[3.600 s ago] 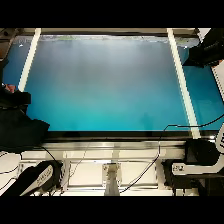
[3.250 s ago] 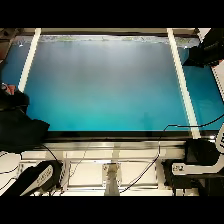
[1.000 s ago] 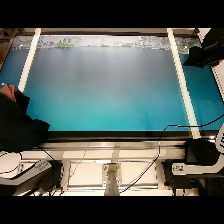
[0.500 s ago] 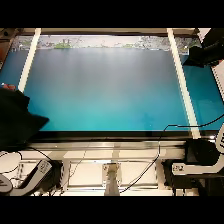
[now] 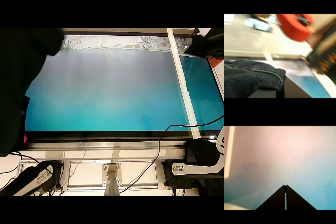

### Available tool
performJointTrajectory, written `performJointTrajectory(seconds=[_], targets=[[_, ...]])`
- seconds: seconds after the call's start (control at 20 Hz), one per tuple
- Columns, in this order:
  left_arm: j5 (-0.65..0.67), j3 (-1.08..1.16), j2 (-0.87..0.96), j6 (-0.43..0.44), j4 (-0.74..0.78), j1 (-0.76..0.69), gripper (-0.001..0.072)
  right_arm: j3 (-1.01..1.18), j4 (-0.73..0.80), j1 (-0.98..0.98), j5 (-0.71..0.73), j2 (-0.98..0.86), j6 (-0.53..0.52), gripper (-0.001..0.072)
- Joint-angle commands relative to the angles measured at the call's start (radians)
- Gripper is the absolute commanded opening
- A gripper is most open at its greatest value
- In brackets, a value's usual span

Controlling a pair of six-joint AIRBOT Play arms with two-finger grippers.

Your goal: Fold the clothes and pants, and hang the long-sleeved shirts on hangers.

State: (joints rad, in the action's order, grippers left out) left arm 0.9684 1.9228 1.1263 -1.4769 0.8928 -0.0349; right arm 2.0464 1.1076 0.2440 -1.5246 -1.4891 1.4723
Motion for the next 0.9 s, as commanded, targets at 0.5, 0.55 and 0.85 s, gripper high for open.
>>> performJointTrajectory(seconds=[0.5,0.55,0.85], targets=[[-0.123,0.047,0.446,-0.074,0.208,-0.605,0.0020,-0.014,0.100,0.237,0.121,0.023,0.037,0.0029],[-0.071,0.031,0.484,-0.075,0.207,-0.612,0.0021,-0.019,0.101,0.241,0.123,0.023,0.037,0.0029],[0.267,0.026,0.705,-0.056,0.227,-0.657,0.0526,-0.026,0.092,0.244,0.136,-0.002,0.058,0.0418]])
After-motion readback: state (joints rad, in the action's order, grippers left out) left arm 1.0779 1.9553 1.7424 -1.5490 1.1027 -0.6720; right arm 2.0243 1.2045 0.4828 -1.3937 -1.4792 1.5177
